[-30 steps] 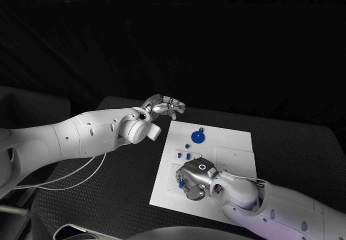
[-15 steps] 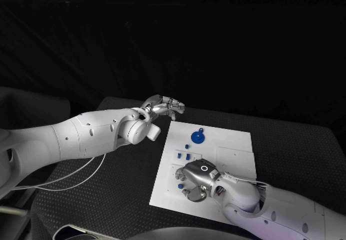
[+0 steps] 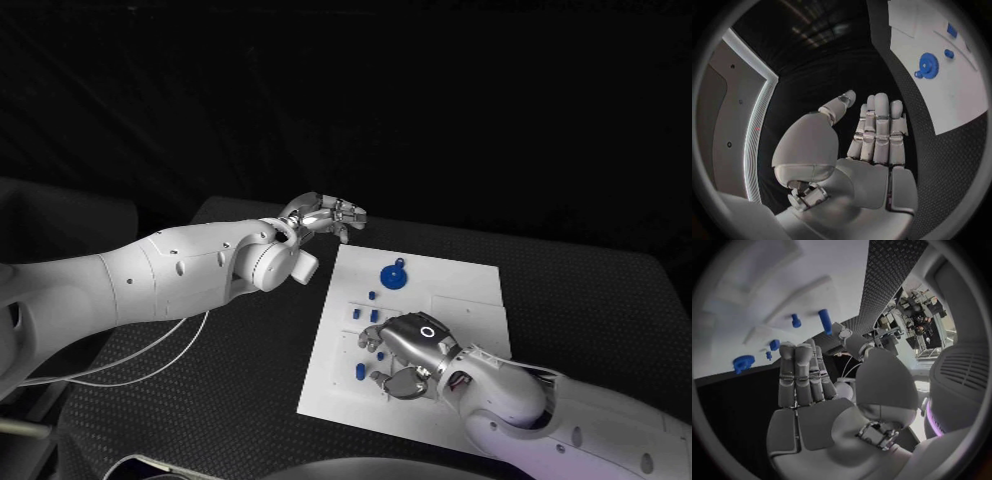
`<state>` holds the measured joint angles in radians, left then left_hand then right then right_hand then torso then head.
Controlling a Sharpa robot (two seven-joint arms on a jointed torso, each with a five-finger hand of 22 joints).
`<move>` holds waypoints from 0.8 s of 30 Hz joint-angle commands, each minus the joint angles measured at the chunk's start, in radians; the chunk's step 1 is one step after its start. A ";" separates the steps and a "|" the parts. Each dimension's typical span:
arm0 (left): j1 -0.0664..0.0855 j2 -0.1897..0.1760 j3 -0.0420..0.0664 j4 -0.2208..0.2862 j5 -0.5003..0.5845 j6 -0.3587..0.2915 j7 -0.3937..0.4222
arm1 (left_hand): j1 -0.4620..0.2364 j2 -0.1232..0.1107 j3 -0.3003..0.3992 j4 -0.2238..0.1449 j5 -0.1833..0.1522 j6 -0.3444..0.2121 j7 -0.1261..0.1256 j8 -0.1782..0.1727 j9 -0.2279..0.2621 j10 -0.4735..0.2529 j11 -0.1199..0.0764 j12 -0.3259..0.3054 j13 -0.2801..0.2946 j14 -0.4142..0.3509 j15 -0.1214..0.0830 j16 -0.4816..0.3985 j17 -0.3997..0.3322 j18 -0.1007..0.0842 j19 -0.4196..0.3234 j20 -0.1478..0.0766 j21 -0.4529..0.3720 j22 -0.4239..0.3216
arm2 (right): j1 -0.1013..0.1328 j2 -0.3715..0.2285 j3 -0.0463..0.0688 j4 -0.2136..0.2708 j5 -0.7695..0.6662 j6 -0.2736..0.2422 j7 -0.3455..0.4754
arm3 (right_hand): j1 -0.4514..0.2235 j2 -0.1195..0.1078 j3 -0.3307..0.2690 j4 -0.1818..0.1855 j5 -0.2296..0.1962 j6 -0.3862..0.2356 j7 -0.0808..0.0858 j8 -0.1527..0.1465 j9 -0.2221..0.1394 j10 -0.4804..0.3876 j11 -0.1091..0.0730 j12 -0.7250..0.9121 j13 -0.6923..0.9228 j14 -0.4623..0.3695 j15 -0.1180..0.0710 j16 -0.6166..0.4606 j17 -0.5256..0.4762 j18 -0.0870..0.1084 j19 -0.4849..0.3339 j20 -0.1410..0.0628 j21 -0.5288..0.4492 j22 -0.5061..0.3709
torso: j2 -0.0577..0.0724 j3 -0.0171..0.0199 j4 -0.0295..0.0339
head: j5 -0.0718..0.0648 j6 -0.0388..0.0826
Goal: Assemble the parts on the task board
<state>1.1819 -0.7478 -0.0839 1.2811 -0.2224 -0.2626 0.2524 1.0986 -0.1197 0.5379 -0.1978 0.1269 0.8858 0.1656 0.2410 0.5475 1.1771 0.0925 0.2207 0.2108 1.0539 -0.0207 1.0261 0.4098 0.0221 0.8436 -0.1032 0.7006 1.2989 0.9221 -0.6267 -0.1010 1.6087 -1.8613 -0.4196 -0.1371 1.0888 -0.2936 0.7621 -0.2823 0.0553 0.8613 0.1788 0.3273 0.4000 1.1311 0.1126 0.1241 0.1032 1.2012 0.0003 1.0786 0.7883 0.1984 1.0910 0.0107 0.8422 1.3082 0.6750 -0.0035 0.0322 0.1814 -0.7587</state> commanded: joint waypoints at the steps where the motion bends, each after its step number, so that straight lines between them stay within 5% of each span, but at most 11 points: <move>1: 0.001 0.002 0.001 -0.003 0.006 0.012 0.006 | -0.008 -0.002 0.001 0.006 -0.003 -0.004 0.001 0.005 -0.001 -0.006 -0.003 -0.006 0.002 0.006 0.002 -0.006 0.002 0.017 0.007 -0.013 -0.004 0.002 | 0.024 -0.038 0.023 0.027 0.178 -0.030 0.035 | -0.005 -0.005 0.007 0.025 -0.004 0.021 -0.007 0.013 0.006 0.018 -0.007 0.019 0.004 0.003 -0.009 0.008 -0.003 0.063 0.010 0.000 0.001 0.012 | -0.001 0.0003 -0.0012 | -0.019 0.010; 3: 0.001 0.003 0.001 -0.007 0.008 0.013 0.006 | -0.008 -0.002 0.001 0.006 -0.003 -0.004 0.001 0.005 -0.001 -0.006 -0.003 -0.006 0.002 0.006 0.002 -0.006 0.002 0.017 0.007 -0.013 -0.004 0.002 | 0.041 -0.069 0.046 0.040 0.250 -0.001 0.029 | -0.019 -0.004 0.011 0.051 -0.003 0.037 -0.015 0.023 0.010 0.055 -0.021 0.050 0.015 0.012 -0.022 0.011 -0.006 0.063 0.019 -0.002 0.006 0.012 | -0.001 0.0009 -0.0017 | -0.026 0.014; 6: 0.001 0.002 0.000 -0.011 0.013 0.014 0.006 | -0.008 -0.002 0.001 0.006 -0.003 -0.004 0.001 0.005 -0.001 -0.006 -0.003 -0.006 0.002 0.006 0.002 -0.006 0.002 0.017 0.007 -0.013 -0.004 0.002 | 0.070 -0.106 0.063 0.050 0.355 0.040 0.017 | -0.057 -0.001 -0.004 0.089 0.000 0.042 -0.016 0.025 0.010 0.084 -0.036 0.085 0.031 0.023 -0.036 0.014 -0.013 0.063 0.029 -0.006 0.012 0.012 | -0.002 0.0016 -0.0030 | -0.040 0.021; 7: 0.001 0.003 0.000 -0.015 0.013 0.013 0.006 | -0.008 -0.002 0.001 0.006 -0.003 -0.003 0.001 0.005 -0.001 -0.006 -0.003 -0.006 0.002 0.006 0.003 -0.006 0.002 0.017 0.007 -0.013 -0.004 0.002 | 0.096 -0.140 0.064 0.056 0.493 0.069 0.007 | -0.121 0.012 -0.023 0.154 -0.001 0.039 -0.017 0.022 0.008 0.119 -0.052 0.124 0.055 0.045 -0.053 0.021 -0.016 0.063 0.050 -0.012 0.022 0.011 | -0.003 0.0016 -0.0041 | -0.046 0.026; 10: 0.001 0.005 0.000 -0.020 0.013 0.014 0.007 | -0.008 -0.002 0.001 0.006 -0.003 -0.003 0.001 0.005 -0.001 -0.006 -0.003 -0.006 0.002 0.006 0.003 -0.006 0.002 0.017 0.007 -0.013 -0.004 0.002 | 0.129 -0.178 0.064 0.052 0.639 0.096 -0.016 | -0.170 0.030 -0.056 0.184 -0.005 0.037 -0.028 0.023 0.010 0.170 -0.072 0.182 0.096 0.079 -0.071 0.041 -0.010 0.063 0.085 -0.029 0.042 0.013 | -0.004 0.0014 -0.0045 | -0.058 0.040; 12: 0.001 0.006 0.000 -0.026 0.013 0.016 0.006 | -0.008 -0.002 0.001 0.006 -0.003 -0.003 0.000 0.005 -0.001 -0.006 -0.003 -0.005 0.002 0.006 0.002 -0.006 0.002 0.017 0.007 -0.013 -0.004 0.002 | 0.149 -0.208 0.064 0.044 0.706 0.156 -0.054 | -0.164 0.033 -0.076 0.170 -0.007 0.044 -0.038 0.031 0.019 0.172 -0.081 0.228 0.139 0.080 -0.080 0.038 -0.011 0.063 0.089 -0.043 0.041 0.009 | -0.006 0.0012 -0.0068 | -0.079 0.046; 15: 0.000 0.013 -0.001 -0.039 0.014 0.015 0.006 | -0.008 -0.002 0.001 0.007 -0.003 -0.003 0.000 0.005 -0.001 -0.006 -0.003 -0.005 0.002 0.006 0.003 -0.006 0.002 0.017 0.007 -0.013 -0.004 0.002 | 0.163 -0.243 0.064 0.038 0.730 0.237 -0.108 | -0.167 0.038 -0.103 0.157 -0.004 0.035 -0.055 0.030 0.028 0.200 -0.099 0.398 0.275 0.086 -0.093 0.037 -0.011 0.063 0.096 -0.048 0.038 0.002 | -0.010 0.0008 -0.0115 | -0.094 0.050; 16: 0.000 0.016 -0.001 -0.043 0.016 0.015 0.007 | -0.008 -0.002 0.001 0.007 -0.003 -0.003 0.000 0.005 -0.001 -0.006 -0.003 -0.005 0.002 0.006 0.003 -0.006 0.002 0.017 0.007 -0.013 -0.004 0.002 | 0.163 -0.253 0.064 0.039 0.728 0.266 -0.136 | -0.169 0.048 -0.119 0.150 -0.002 0.034 -0.060 0.031 0.035 0.115 -0.102 0.543 0.409 0.091 -0.099 0.043 -0.007 0.063 0.102 -0.053 0.042 0.002 | -0.011 0.0015 -0.0124 | -0.098 0.049; 19: -0.004 0.021 -0.002 -0.050 0.019 0.020 0.007 | -0.008 -0.001 0.000 0.007 -0.003 -0.003 0.000 0.006 -0.001 -0.006 -0.003 -0.005 0.002 0.006 0.003 -0.006 0.002 0.017 0.007 -0.013 -0.004 0.002 | 0.163 -0.280 0.064 0.041 0.724 0.349 -0.212 | -0.176 0.043 -0.116 0.160 -0.005 0.048 -0.064 0.039 0.049 0.069 -0.112 0.763 0.597 0.115 -0.116 0.104 0.039 0.063 0.122 -0.055 0.060 0.008 | -0.015 0.0035 -0.0141 | -0.108 0.046; 20: -0.007 0.022 -0.002 -0.053 0.019 0.022 0.007 | -0.008 -0.001 0.001 0.007 -0.003 -0.003 0.000 0.006 -0.001 -0.006 -0.003 -0.005 0.002 0.006 0.003 -0.006 0.002 0.017 0.007 -0.013 -0.005 0.002 | 0.163 -0.291 0.064 0.042 0.723 0.401 -0.257 | -0.184 0.035 -0.105 0.173 -0.005 0.046 -0.073 0.039 0.061 0.003 -0.112 0.898 0.725 0.092 -0.105 0.153 0.092 0.063 0.136 -0.066 0.078 0.016 | -0.016 0.0043 -0.0150 | -0.110 0.045; 24: -0.011 0.026 -0.003 -0.061 0.019 0.023 0.007 | -0.009 -0.001 0.001 0.007 -0.003 -0.003 0.001 0.006 -0.001 -0.006 -0.003 -0.005 0.002 0.006 0.003 -0.006 0.002 0.017 0.007 -0.013 -0.005 0.002 | 0.163 -0.327 0.052 0.060 0.725 0.478 -0.337 | -0.200 0.056 -0.095 0.196 -0.007 0.046 -0.066 0.041 0.075 -0.008 -0.113 0.958 0.784 0.091 -0.111 0.181 0.126 0.063 0.139 -0.064 0.083 0.015 | -0.020 0.0071 -0.0166 | -0.110 0.039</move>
<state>1.1708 -0.7237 -0.0880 1.2206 -0.2118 -0.2569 0.2522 1.0986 -0.1197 0.5379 -0.1978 0.1268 0.8858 0.1654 0.2410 0.5478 1.1772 0.0924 0.2207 0.2116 1.0539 -0.0207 1.0261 0.4107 0.0293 0.8440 -0.1036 0.7006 1.2997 1.0862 -0.9460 -0.0452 1.6605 -1.1778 -0.0957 -0.3465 0.8962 -0.2377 0.6683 -0.0911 0.0502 0.8996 0.1101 0.3629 0.4727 1.1326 -0.0034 1.0717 0.8775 1.2966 -0.1092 1.2553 0.9094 0.2090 1.2206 -0.0536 0.9219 1.3081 0.6593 0.0011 0.0177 0.0738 -0.7162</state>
